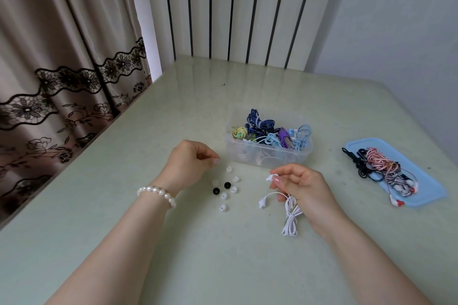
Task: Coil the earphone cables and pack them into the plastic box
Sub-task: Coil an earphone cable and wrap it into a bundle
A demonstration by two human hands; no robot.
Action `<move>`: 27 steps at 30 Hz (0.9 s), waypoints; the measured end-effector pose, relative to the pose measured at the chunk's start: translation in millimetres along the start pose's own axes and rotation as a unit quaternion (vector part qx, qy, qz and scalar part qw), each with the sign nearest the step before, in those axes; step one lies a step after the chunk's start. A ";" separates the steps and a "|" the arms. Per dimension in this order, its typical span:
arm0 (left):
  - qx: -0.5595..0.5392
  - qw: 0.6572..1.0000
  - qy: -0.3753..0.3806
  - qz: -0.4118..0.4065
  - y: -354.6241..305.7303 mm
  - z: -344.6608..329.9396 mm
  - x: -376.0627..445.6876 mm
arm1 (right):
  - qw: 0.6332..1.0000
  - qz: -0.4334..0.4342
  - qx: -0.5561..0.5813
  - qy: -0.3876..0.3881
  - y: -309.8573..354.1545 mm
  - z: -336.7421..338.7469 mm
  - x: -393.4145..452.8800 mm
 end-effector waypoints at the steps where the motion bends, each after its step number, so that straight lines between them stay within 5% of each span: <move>1: -0.003 1.000 -0.004 -0.001 0.2 -2.5 0.2 | 1.000 0.000 0.001 0.001 -0.1 -0.4 -0.2; 8: 0.122 0.992 0.010 -0.040 -4.2 -23.9 -2.5 | 1.000 0.012 0.011 -0.005 -1.1 -1.3 -0.8; 17: 0.151 0.985 -0.019 -0.085 -5.7 -29.4 -0.3 | 0.999 0.032 0.038 -0.006 1.4 -4.4 -2.2; 21: -0.155 0.987 0.017 -0.047 -20.8 -29.3 -13.0 | 0.997 0.060 0.050 -0.024 5.3 -3.5 -3.8; 24: -0.401 0.908 0.123 0.023 -35.2 -41.4 -29.5 | 0.995 0.081 0.049 -0.040 8.8 -3.4 -6.4; 27: -0.489 0.849 0.184 0.075 -41.4 -54.1 -37.9 | 0.991 0.103 0.062 -0.064 12.6 -4.0 -10.0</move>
Point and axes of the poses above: each hand's wrist, its own x-axis towards the middle knuckle, its own z-axis out of the back of the hand, y = z × x, the point moved 1 cm from there along x, towards the middle knuckle, and after that the axes turned 6 degrees about y, right-handed, at the moved point
